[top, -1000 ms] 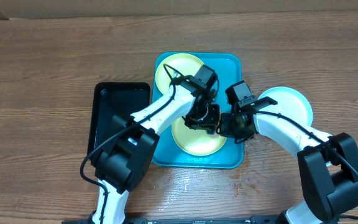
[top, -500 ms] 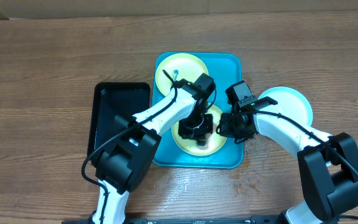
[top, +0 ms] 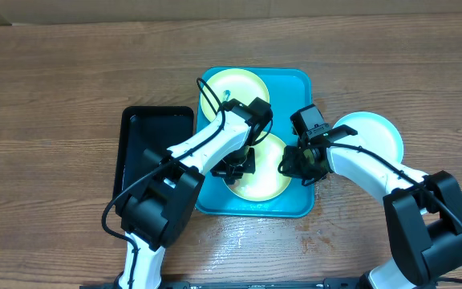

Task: Clean dirty plates on tray and stack at the side
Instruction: 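Scrub the lower yellow plate with the sponge while the right gripper holds it, then return the sponge to the black tray with the left gripper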

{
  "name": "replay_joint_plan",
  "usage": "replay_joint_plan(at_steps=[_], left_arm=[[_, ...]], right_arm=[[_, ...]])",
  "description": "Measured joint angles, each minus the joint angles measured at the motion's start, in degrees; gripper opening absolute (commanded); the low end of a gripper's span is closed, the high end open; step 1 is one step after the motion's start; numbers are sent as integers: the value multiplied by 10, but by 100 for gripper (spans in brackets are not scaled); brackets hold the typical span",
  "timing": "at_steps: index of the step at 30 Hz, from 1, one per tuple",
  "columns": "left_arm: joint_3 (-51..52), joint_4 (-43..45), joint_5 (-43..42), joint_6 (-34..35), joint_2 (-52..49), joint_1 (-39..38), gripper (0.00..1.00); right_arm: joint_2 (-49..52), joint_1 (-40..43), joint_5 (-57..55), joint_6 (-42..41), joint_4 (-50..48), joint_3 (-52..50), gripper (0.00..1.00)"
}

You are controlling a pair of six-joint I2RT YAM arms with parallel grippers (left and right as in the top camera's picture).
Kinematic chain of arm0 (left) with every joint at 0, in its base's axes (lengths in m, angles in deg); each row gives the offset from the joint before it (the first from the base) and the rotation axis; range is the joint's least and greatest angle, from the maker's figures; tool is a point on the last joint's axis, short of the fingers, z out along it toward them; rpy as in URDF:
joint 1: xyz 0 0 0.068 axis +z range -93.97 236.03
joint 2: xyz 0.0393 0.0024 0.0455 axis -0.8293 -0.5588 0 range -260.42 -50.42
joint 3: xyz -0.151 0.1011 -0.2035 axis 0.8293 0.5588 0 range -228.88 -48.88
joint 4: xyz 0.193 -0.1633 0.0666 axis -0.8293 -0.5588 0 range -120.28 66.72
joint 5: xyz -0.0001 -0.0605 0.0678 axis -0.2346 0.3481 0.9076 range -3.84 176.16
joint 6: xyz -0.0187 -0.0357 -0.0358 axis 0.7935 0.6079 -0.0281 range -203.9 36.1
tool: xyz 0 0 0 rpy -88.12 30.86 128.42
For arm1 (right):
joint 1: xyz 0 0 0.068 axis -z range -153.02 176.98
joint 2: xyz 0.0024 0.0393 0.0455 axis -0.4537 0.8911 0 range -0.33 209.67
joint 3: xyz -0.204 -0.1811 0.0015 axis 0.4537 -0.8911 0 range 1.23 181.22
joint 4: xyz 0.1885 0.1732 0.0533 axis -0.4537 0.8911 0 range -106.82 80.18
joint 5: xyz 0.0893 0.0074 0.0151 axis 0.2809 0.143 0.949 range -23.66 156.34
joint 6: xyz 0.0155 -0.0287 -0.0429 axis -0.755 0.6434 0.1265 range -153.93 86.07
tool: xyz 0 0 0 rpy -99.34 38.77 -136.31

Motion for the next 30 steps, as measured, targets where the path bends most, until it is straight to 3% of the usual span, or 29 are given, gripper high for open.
replay_joint_plan(at_steps=[8, 20, 30], left_arm=[[-57, -72, 36, 4, 9, 15, 4], [-106, -126, 127, -9, 182, 115, 5], [89, -9, 141, -14, 161, 203, 4]], right_arm=[[1, -3, 7, 0, -1, 0, 4], [1, -3, 4, 0, 2, 0, 4], [1, -3, 3, 0, 2, 0, 4]])
